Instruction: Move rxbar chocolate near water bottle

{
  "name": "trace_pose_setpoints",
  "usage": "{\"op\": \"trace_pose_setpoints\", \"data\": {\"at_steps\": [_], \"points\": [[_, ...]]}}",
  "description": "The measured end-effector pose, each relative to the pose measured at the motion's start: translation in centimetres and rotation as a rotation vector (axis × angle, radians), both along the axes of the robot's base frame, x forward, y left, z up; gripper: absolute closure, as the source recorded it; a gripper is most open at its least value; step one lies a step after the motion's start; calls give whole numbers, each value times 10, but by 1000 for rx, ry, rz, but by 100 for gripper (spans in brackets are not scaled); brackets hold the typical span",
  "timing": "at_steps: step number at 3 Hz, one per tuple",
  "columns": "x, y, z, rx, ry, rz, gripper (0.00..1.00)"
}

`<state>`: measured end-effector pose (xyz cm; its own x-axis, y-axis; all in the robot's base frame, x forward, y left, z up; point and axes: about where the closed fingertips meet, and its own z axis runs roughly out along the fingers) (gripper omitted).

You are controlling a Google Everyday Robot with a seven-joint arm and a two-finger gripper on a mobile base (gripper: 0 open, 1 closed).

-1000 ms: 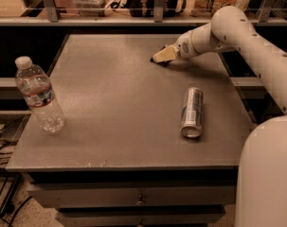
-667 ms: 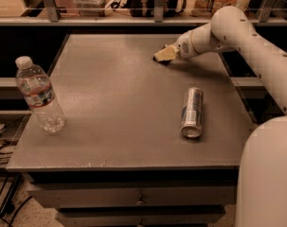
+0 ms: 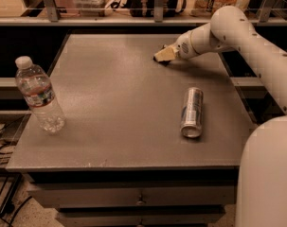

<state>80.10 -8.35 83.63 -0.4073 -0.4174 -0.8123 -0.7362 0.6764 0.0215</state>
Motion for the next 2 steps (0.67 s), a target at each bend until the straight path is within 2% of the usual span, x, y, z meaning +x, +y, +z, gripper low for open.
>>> {"op": "trace_pose_setpoints", "data": {"at_steps": [1, 2], "points": [[-12, 7, 36, -7, -62, 46, 100], [-30, 26, 67, -5, -110, 121, 100]]}}
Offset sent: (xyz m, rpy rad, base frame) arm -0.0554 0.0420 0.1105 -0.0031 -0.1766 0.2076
